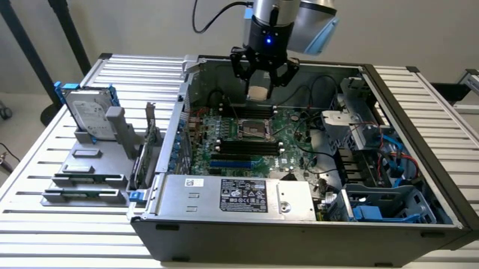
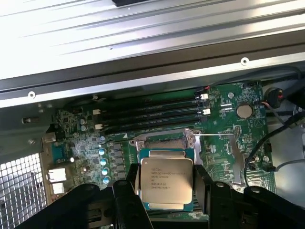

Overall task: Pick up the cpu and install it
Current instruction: 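Place the cpu into insertion slot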

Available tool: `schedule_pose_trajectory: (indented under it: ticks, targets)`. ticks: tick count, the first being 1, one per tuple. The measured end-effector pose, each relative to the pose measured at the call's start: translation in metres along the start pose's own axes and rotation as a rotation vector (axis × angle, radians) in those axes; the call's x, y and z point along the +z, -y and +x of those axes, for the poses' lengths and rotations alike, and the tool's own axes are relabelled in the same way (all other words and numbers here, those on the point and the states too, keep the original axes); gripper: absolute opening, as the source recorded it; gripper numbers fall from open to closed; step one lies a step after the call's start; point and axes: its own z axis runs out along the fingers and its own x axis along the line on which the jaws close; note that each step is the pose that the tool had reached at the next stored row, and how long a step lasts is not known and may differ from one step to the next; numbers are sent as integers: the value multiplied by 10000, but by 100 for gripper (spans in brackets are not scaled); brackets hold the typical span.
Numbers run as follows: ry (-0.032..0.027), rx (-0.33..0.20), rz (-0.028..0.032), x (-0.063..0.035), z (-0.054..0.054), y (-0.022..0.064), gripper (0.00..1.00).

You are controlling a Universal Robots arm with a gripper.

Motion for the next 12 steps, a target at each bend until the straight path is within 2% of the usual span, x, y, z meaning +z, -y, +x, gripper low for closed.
schedule_pose_trajectory:
  ticks: [12]
  targets:
    - [172, 2170, -126, 46, -3, 3, 55]
